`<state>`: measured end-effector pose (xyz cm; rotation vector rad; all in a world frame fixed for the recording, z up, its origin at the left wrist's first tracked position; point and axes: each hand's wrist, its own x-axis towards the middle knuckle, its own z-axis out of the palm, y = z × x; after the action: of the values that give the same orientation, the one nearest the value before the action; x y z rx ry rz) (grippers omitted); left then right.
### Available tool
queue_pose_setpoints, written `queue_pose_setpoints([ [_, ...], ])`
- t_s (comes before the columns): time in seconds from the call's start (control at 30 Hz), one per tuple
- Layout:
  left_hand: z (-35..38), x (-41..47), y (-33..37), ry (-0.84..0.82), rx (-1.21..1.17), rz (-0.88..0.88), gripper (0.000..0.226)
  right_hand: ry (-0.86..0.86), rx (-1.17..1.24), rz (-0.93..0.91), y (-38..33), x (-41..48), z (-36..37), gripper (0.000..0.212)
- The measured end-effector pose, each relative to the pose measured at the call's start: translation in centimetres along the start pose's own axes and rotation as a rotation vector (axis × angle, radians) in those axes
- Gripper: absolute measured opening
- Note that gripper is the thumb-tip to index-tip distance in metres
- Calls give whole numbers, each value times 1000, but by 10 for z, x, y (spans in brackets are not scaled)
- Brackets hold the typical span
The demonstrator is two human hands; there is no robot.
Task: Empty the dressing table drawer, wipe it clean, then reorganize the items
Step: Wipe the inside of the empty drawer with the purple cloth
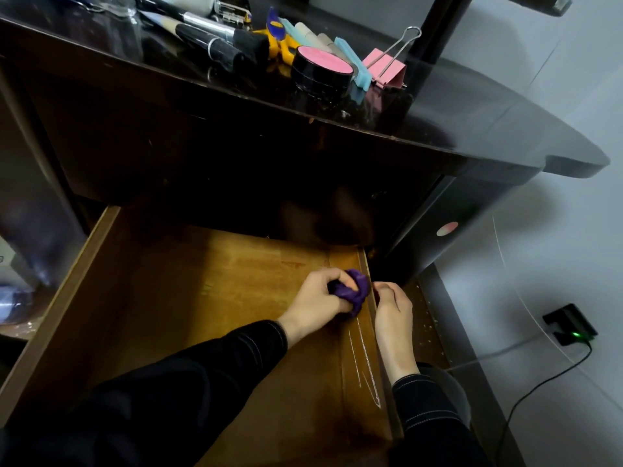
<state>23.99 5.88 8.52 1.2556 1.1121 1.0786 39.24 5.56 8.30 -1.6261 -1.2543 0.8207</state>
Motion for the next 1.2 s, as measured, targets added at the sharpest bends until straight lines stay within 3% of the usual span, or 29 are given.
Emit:
queue_pose_setpoints([
  [0.1,4,-8,-16,-39,129,-9,35,-10,4,23,0,0,-1,28],
  [0.23,-1,-15,-31,-206,200,-167,30,-8,-11,41,2,0,-1,27],
  [0.5,4,-15,-8,-66,86,48,39,13,13,9,0,2,1,30],
  [0.7,0,-25,-29,-257,347,-106,32,1,-6,34,2,1,-2,27],
  [0.93,4,-17,-4,-30,69,58,35,5,-9,4,1,2,1,30],
  [1.0,6,-24,-16,-85,177,36,32,-1,-2,20,1,2,0,29],
  [1.1,3,-32,-29,-291,349,-85,31,-8,-13,48,3,2,-3,28],
  [1.2,0,-24,-18,-281,314,-116,30,-6,0,37,4,2,-1,28],
])
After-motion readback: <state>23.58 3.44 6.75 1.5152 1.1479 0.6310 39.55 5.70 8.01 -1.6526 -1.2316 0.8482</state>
